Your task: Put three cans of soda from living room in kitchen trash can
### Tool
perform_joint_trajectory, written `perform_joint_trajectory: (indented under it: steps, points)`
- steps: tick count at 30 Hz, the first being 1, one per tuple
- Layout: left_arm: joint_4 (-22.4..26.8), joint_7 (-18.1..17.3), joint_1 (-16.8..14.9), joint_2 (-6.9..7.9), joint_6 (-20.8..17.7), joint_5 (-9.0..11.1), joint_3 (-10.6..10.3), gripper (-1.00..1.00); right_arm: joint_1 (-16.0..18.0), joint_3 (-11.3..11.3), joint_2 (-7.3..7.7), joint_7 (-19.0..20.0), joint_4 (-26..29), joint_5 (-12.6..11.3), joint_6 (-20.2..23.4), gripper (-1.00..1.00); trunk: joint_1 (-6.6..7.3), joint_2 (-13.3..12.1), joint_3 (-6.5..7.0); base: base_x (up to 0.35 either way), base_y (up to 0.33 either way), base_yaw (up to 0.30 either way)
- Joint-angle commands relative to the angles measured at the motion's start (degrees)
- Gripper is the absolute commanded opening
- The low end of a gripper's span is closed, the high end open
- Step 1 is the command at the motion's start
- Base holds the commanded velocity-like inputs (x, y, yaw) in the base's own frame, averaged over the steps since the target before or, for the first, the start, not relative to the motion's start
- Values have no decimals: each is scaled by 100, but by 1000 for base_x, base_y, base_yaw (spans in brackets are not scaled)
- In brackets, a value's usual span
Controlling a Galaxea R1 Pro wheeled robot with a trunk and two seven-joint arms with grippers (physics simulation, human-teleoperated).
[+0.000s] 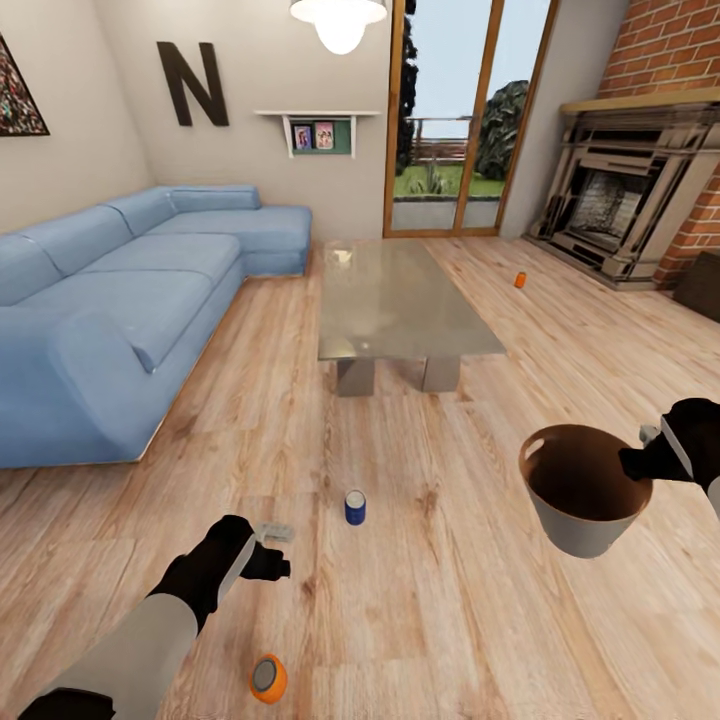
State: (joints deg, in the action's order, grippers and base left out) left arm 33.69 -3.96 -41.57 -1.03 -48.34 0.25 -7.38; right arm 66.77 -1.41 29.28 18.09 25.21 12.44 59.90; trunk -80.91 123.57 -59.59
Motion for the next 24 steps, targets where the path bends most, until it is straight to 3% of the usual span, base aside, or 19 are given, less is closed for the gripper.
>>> perform_joint_trajectory:
  steps: [1, 19, 24]
  points:
    - [-1, 0, 0, -1, 0, 0, 0, 100, 54, -7, -1, 19, -53, -74, 10, -100, -22, 42, -27, 0, 0, 0]
    - [6, 6, 0, -11, 4, -3, 0, 100, 771, 7, 7, 19, -714, 44, 10, -100, -417, 764, -510, 0, 0, 0]
    - [2, 11, 0, -11, -2, -12, 0, 100, 824, 8, 11, 19, -760, 96, 10, -100, -527, 965, -644, 0, 0, 0]
